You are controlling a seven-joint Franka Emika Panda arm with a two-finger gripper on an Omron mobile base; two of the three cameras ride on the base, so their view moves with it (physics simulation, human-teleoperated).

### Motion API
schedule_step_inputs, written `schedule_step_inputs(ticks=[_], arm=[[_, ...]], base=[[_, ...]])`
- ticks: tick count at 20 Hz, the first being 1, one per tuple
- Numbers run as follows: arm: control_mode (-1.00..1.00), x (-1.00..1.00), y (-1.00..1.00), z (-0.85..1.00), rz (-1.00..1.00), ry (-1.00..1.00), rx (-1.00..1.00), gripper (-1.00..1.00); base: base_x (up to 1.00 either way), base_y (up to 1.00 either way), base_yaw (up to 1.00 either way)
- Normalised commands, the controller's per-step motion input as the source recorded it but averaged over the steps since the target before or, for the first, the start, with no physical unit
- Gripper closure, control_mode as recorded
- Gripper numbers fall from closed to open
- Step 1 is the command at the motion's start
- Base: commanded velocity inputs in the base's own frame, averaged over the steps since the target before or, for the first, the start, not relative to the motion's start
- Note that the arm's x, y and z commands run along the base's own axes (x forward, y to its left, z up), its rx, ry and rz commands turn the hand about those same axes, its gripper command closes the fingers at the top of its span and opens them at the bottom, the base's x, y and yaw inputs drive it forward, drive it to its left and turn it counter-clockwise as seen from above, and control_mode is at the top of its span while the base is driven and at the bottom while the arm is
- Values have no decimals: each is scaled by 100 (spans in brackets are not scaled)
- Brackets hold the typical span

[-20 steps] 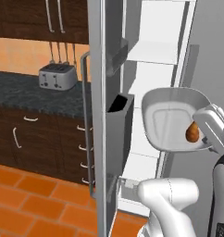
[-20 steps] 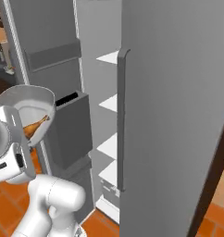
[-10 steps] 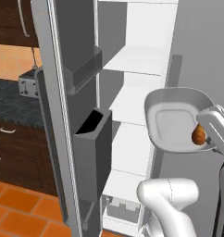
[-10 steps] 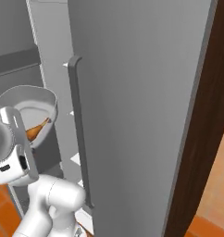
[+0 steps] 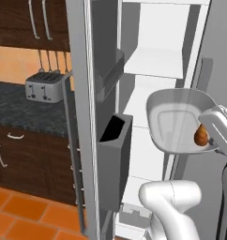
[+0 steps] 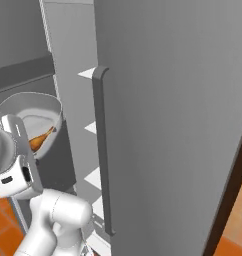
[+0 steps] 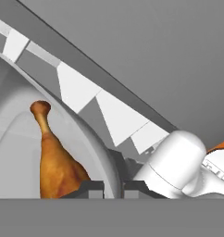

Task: Take the meat container that has the chicken drumstick and place it on the second highest rack of the freezer. Then take the vegetable container that has the squash and bell pepper and place it on the highest rack of the freezer.

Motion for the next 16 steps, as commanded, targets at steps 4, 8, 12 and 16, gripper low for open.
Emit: schedule_step_inputs(ticks=[4,8,12,16], arm=[[100,0,0,0,0,0,0,100],[100,0,0,0,0,0,0,100],[100,0,0,0,0,0,0,100],[-100,39,5,0,-2,-9,9,100]], base=[[9,4,-10],[6,3,-20],[12,18,-25],[0,0,0]])
